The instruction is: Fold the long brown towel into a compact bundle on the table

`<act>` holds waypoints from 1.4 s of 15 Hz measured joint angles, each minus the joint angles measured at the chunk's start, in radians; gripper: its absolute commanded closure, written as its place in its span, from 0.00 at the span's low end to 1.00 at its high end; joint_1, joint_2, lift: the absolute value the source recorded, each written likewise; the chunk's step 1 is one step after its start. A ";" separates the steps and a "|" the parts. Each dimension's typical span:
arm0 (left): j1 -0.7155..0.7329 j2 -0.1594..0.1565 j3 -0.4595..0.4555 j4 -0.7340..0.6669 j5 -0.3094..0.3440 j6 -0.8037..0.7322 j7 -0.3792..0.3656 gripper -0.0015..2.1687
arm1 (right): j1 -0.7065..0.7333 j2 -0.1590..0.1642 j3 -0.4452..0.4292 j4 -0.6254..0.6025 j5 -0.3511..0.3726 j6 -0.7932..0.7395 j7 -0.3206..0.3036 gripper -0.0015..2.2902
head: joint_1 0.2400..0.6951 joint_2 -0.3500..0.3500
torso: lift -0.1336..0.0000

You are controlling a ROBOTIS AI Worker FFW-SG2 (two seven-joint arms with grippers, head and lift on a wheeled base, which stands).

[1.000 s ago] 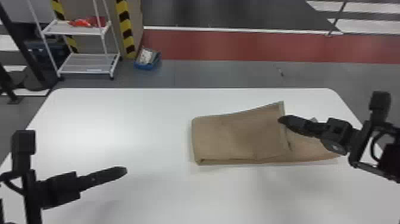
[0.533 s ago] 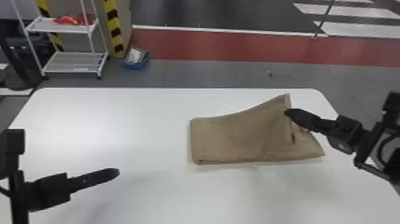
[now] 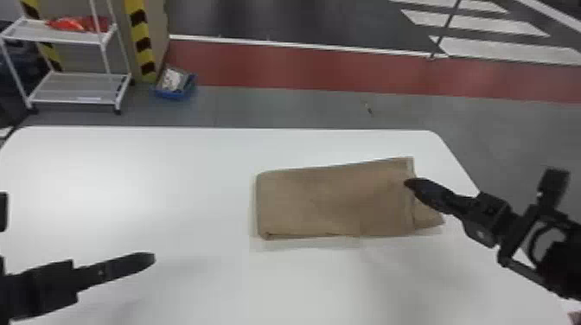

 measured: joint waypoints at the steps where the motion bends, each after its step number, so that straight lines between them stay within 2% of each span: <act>1: 0.000 0.000 -0.008 0.000 -0.007 0.000 0.001 0.04 | -0.007 0.000 -0.016 0.004 -0.006 0.000 0.000 0.46 | 1.00 0.22 | 0.07; 4: 0.000 -0.002 -0.031 0.000 -0.022 0.000 0.001 0.04 | -0.018 -0.003 -0.047 0.014 -0.022 0.000 0.000 0.46 | 1.00 0.20 | 0.07; 11: 0.016 -0.008 -0.042 0.000 -0.032 0.000 0.001 0.04 | -0.075 -0.093 -0.053 0.145 0.026 0.000 0.003 0.46 | 1.00 0.12 | 0.07; 15: 0.017 -0.008 -0.056 0.000 -0.048 0.000 0.009 0.04 | -0.119 -0.169 -0.064 0.185 0.028 0.000 0.010 0.46 | 1.00 0.07 | 0.07; 19: 0.017 -0.012 -0.079 0.002 -0.058 0.000 0.013 0.04 | -0.106 -0.197 -0.063 0.272 0.055 0.000 0.024 0.46 | 1.00 0.03 | 0.07; 21: 0.017 -0.013 -0.083 0.005 -0.065 0.000 0.015 0.04 | -0.129 -0.221 -0.063 0.343 0.072 0.000 0.028 0.46 | 1.00 0.02 | 0.07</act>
